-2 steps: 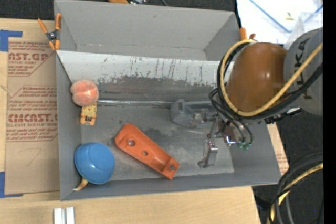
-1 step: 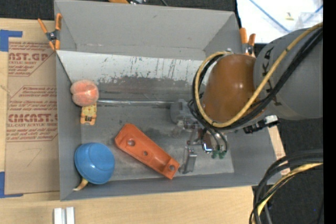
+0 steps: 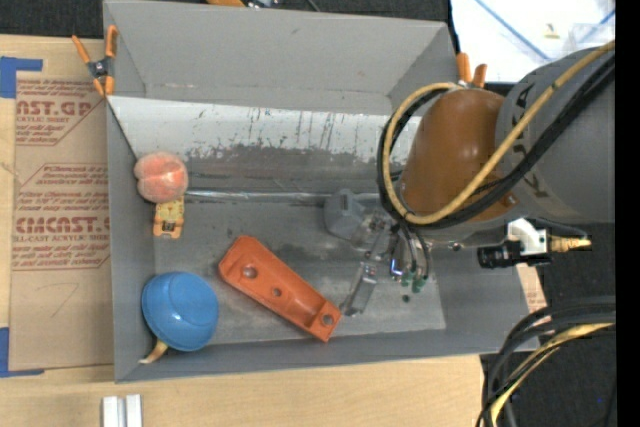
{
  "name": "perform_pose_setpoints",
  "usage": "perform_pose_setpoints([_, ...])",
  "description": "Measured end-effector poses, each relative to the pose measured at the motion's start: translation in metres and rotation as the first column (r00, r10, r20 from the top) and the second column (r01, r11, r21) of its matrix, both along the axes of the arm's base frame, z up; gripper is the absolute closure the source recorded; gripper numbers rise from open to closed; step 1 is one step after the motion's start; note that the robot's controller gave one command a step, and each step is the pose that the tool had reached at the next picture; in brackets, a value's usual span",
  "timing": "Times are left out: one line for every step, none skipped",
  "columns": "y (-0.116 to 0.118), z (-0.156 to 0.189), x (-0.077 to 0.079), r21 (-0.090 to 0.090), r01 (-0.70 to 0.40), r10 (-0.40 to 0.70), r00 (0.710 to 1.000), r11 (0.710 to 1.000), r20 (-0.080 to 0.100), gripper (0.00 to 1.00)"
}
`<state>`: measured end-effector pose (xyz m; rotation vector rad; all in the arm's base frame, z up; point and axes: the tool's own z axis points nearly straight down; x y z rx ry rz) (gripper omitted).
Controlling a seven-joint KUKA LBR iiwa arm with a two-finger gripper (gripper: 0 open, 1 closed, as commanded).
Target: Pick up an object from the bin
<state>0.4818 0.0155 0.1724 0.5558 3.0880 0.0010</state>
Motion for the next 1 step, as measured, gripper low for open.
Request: perform_pose_setpoints([0.0455,-0.0878,0.0054,0.002,-0.203,0.203,0.979,0.979,-0.009,0.00])
